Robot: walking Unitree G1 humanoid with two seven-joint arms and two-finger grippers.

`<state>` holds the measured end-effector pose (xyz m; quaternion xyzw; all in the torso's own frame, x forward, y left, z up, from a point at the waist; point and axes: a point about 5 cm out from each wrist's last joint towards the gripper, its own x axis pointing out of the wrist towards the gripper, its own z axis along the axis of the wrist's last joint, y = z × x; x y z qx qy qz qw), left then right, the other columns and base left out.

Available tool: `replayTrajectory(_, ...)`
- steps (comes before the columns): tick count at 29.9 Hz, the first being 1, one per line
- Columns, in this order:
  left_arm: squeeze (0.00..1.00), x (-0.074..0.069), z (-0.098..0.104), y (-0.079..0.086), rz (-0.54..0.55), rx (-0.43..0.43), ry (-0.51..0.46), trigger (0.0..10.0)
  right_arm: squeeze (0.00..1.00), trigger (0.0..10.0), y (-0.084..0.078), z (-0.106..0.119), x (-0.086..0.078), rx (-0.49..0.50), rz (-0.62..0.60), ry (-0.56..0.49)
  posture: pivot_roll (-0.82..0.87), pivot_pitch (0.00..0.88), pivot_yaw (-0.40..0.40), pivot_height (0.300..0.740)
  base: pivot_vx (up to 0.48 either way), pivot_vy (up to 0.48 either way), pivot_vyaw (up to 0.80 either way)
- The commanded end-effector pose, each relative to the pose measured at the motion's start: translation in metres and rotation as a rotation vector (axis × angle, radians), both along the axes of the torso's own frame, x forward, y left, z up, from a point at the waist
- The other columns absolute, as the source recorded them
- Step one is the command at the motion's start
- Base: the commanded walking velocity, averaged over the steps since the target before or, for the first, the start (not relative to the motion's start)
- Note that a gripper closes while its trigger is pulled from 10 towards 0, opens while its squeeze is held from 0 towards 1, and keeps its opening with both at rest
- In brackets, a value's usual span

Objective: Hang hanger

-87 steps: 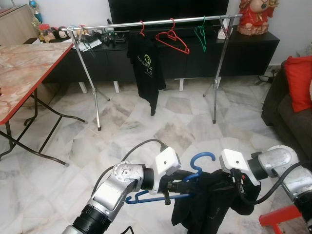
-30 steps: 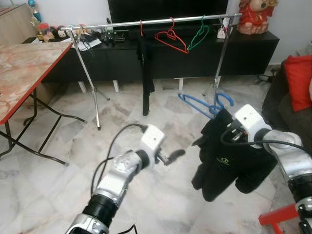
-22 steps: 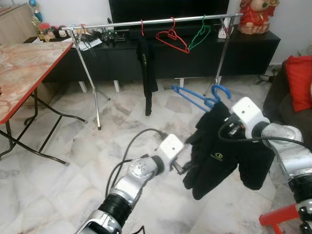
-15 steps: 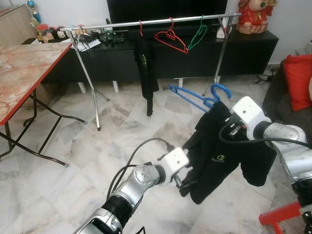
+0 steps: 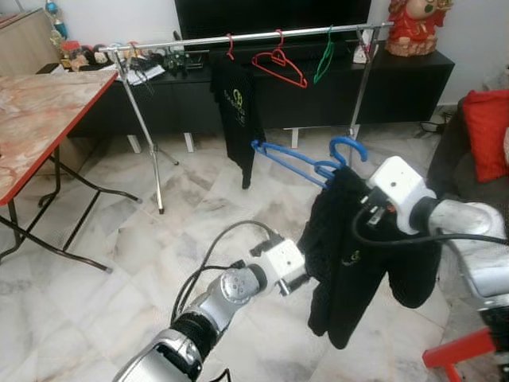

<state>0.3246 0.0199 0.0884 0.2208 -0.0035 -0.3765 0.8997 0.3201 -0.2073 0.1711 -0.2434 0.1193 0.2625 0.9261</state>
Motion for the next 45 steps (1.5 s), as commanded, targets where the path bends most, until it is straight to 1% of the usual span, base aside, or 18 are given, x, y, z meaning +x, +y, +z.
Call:
replayTrajectory(1, 0.00, 0.010, 0.018, 0.021, 0.075, -0.088, -0.054, 10.0, 0.00, 0.0, -0.001, -0.001, -0.006, 0.056, -0.039, -0.013, -0.13, 0.000, 0.065, 0.740, 0.000, 0.000, 0.00)
replayTrajectory(5, 0.00, 0.013, 0.026, 0.033, 0.120, -0.130, -0.074, 10.0, 0.00, 0.0, 0.001, -0.009, -0.010, 0.075, -0.046, -0.001, -0.11, 0.000, 0.057, 0.740, 0.000, 0.000, 0.00)
replayTrajectory(10, 0.00, 0.013, 0.043, 0.081, 0.324, -0.270, -0.091, 10.0, 0.00, 0.0, -0.008, -0.035, -0.018, 0.184, -0.227, 0.020, -0.10, 0.000, 0.052, 0.740, 0.000, 0.000, 0.00)
replayTrajectory(13, 0.00, 0.017, 0.046, 0.119, 0.518, -0.349, -0.062, 10.0, 0.00, 0.0, -0.015, -0.062, -0.018, 0.228, -0.393, 0.075, -0.09, 0.000, 0.046, 0.740, 0.000, 0.000, 0.00)
replayTrajectory(14, 0.00, 0.019, 0.040, 0.137, 0.609, -0.357, -0.036, 10.0, 0.00, 0.0, -0.019, -0.073, -0.015, 0.248, -0.477, 0.096, -0.09, 0.000, 0.044, 0.740, 0.000, 0.000, 0.00)
replayTrajectory(17, 0.00, 0.021, 0.025, 0.164, 0.733, -0.318, 0.023, 10.0, 0.00, 0.0, -0.026, -0.089, -0.010, 0.273, -0.595, 0.120, -0.09, 0.000, 0.042, 0.740, 0.000, 0.000, 0.00)
replayTrajectory(19, 0.00, 0.019, -0.005, 0.188, 0.871, -0.280, 0.187, 10.0, 0.00, 0.0, -0.033, -0.110, -0.004, 0.303, -0.736, 0.168, -0.08, 0.000, 0.037, 0.740, 0.000, 0.000, 0.00)
replayTrajectory(21, 0.00, 0.017, -0.012, 0.191, 0.888, -0.258, 0.223, 10.0, 0.00, 0.0, -0.033, -0.114, -0.004, 0.307, -0.754, 0.184, -0.08, 0.000, 0.037, 0.740, 0.000, 0.000, 0.00)
replayTrajectory(24, 0.00, 0.002, -0.048, 0.185, 0.873, -0.152, 0.385, 10.0, 0.00, 0.0, -0.024, -0.140, -0.009, 0.304, -0.811, 0.299, -0.07, 0.000, 0.026, 0.740, 0.000, 0.000, 0.00)
replayTrajectory(25, 0.00, -0.004, -0.060, 0.180, 0.900, -0.238, 0.484, 10.0, 0.00, 0.0, -0.020, -0.150, -0.013, 0.286, -0.830, 0.342, -0.07, 0.000, 0.026, 0.740, 0.000, 0.000, 0.00)
replayTrajectory(26, 0.00, -0.007, -0.064, 0.181, 0.933, -0.249, 0.509, 10.0, 0.00, 0.1, -0.018, -0.154, -0.015, 0.284, -0.831, 0.363, -0.07, 0.000, 0.026, 0.740, 0.000, 0.000, 0.00)
replayTrajectory(29, 0.00, -0.016, -0.076, 0.182, 0.942, -0.147, 0.532, 10.0, 0.00, 1.1, -0.016, -0.169, -0.026, 0.261, -0.870, 0.423, -0.09, 0.000, 0.023, 0.740, 0.000, 0.000, 0.00)
replayTrajectory(30, 0.00, -0.020, -0.082, 0.182, 0.954, -0.124, 0.562, 10.0, 0.00, 3.3, -0.014, -0.174, -0.030, 0.259, -0.883, 0.445, -0.09, 0.000, 0.022, 0.740, 0.000, 0.000, 0.00)
replayTrajectory(31, 0.00, -0.023, -0.085, 0.183, 0.965, -0.114, 0.584, 10.0, 0.00, 3.3, -0.013, -0.178, -0.032, 0.259, -0.890, 0.459, -0.09, 0.000, 0.020, 0.740, 0.000, 0.000, 0.00)
replayTrajectory(32, 0.00, -0.032, -0.096, 0.179, 0.955, -0.099, 0.640, 10.0, 0.00, 10.0, -0.007, -0.189, -0.042, 0.287, -0.890, 0.520, -0.08, 0.000, 0.018, 0.740, 0.000, 0.000, 0.00)
replayTrajectory(37, 0.00, -0.058, -0.122, 0.164, 0.883, -0.007, 0.763, 10.0, 0.00, 10.0, -0.002, -0.203, -0.056, 0.301, -0.906, 0.581, -0.09, 0.000, 0.015, 0.740, 0.000, 0.000, 0.00)
replayTrajectory(38, 0.00, -0.066, -0.129, 0.161, 0.899, -0.030, 0.808, 10.0, 0.00, 10.0, -0.003, -0.209, -0.063, 0.252, -0.917, 0.618, -0.09, 0.000, 0.015, 0.740, 0.000, 0.000, 0.00)
replayTrajectory(45, 0.00, -0.068, -0.131, 0.158, 0.918, -0.023, 0.832, 10.0, 0.00, 10.0, -0.002, -0.202, -0.054, 0.225, -0.879, 0.606, -0.07, 0.000, -0.006, 0.740, 0.000, 0.000, 0.00)
